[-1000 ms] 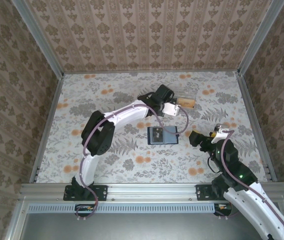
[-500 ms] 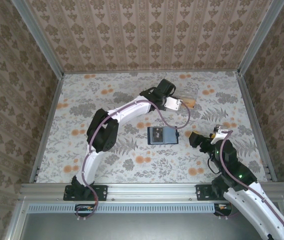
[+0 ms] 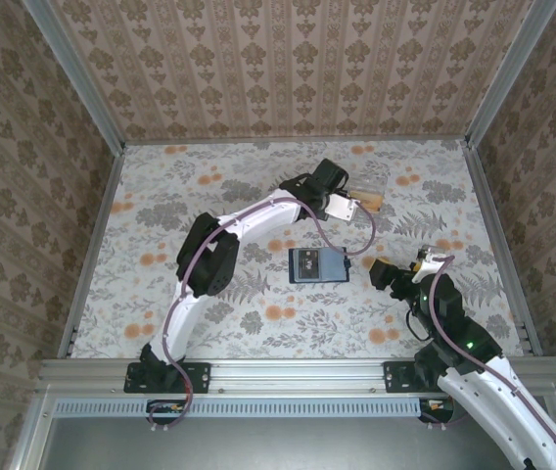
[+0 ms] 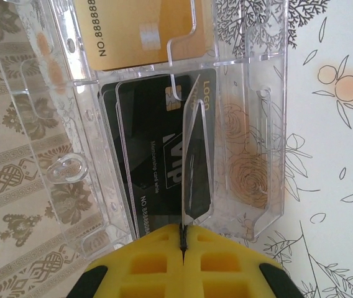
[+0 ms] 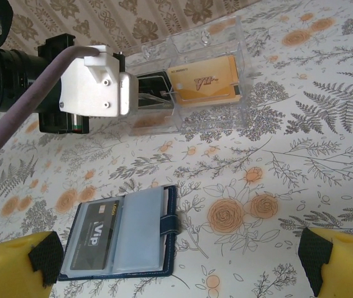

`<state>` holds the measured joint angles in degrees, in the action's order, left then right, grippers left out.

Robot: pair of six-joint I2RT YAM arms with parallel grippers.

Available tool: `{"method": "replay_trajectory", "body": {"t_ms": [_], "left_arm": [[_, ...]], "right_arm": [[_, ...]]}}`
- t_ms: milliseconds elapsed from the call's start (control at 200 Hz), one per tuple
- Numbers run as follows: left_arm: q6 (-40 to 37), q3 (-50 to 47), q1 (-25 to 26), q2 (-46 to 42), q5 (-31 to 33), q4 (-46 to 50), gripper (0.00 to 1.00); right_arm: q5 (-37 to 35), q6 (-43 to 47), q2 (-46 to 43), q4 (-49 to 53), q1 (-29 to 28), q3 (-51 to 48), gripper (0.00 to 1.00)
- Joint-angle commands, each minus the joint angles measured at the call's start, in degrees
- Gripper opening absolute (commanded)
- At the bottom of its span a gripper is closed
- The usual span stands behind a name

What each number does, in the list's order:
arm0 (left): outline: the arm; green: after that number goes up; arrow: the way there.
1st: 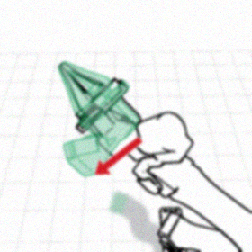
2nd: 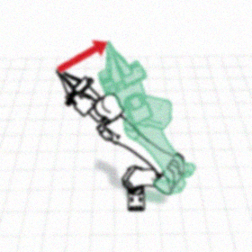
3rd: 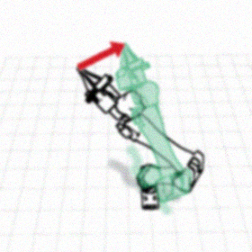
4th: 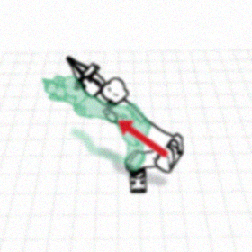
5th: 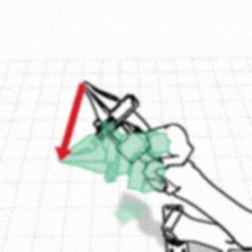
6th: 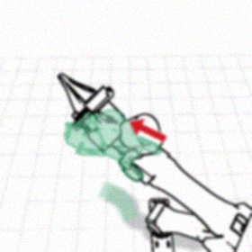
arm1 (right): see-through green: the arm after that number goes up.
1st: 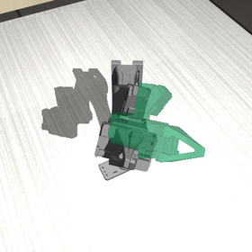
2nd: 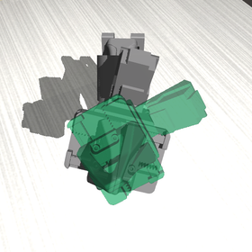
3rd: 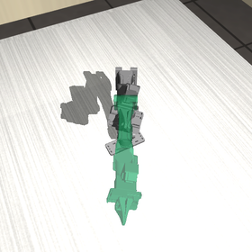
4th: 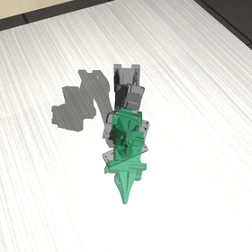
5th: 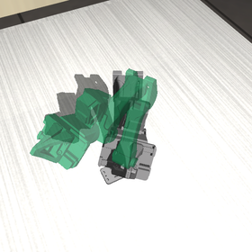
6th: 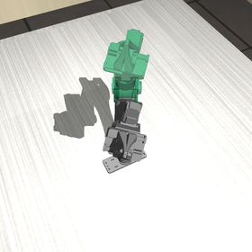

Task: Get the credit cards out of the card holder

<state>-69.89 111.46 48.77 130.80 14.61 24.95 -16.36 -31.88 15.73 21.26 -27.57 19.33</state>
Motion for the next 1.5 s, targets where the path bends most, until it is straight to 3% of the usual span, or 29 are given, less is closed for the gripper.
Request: {"method": "replay_trajectory", "body": {"t_ms": [0,745,1495], "left_arm": [[2.15,3.36,0.11,0.94,-0.46,1.88,0.00],[6.61,6.93,-0.59,0.28,0.06,6.28,0.00],[8.21,9.16,-0.29,5.69,0.50,5.95,0.00]], "right_arm": [[-1.40,-0.47,-0.53,-0.04,0.19,-0.70,1.00],[-1.67,-0.38,-0.52,-0.67,0.24,-1.23,1.00],[-1.89,-0.45,-0.48,-0.57,0.23,-1.34,1.00]]}}
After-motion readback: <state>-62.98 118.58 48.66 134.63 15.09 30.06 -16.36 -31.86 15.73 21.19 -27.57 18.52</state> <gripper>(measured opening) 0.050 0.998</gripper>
